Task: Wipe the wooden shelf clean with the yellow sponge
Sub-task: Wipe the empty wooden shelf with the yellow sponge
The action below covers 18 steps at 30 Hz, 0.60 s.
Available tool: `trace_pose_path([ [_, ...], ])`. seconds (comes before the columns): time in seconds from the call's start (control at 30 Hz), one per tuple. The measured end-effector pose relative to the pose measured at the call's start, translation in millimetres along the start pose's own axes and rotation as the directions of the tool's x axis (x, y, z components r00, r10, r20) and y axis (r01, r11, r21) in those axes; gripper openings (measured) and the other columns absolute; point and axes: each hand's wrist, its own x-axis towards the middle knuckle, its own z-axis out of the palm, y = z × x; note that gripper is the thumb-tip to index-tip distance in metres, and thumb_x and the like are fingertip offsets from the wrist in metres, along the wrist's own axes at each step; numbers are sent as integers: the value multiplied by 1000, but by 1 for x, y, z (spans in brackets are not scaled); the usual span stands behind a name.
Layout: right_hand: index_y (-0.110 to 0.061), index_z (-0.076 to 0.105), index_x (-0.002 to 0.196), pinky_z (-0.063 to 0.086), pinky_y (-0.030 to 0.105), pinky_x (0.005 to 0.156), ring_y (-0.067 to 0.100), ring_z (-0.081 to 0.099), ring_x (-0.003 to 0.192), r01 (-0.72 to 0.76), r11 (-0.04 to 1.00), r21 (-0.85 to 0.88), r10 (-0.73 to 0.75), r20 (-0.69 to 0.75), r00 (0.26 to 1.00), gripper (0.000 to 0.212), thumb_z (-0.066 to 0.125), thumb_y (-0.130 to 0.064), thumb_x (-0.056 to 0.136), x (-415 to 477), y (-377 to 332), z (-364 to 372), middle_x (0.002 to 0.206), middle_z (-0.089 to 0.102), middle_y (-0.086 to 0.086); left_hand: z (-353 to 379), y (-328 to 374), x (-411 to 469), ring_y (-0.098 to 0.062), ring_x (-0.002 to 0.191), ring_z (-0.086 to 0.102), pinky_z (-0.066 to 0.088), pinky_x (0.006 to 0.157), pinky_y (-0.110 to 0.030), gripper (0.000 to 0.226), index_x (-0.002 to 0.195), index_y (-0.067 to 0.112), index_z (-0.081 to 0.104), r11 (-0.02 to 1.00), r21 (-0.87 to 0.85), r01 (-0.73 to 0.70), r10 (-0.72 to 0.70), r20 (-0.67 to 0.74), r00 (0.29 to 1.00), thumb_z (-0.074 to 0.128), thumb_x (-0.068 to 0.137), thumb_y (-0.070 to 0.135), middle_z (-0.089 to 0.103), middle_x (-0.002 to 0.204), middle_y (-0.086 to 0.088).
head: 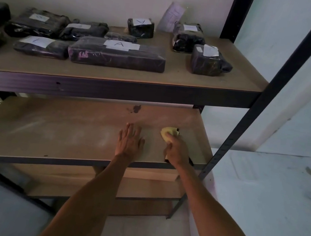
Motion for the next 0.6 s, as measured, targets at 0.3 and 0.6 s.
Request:
trace_pose_path([
  [0.3,-8,43,137,37,52,109,44,29,138,-232,937,-262,225,-58,973,44,42,-17,94,1,9,-5,146,38,25,4,0,-1,-28,155,-2,1,123,-45,55,155,23,22,1000,-4,-21,21,23,1000,25,105,47,5,167,-9],
  [0.6,-6,46,132,41,52,103,46,34,134,-371,895,-248,337,-171,926,43,46,-11,89,-12,36,-29,141,41,26,5,-2,-1,-29,154,3,3,124,-45,52,151,23,27,1000,7,-27,27,6,1000,25,105,47,9,166,-9],
])
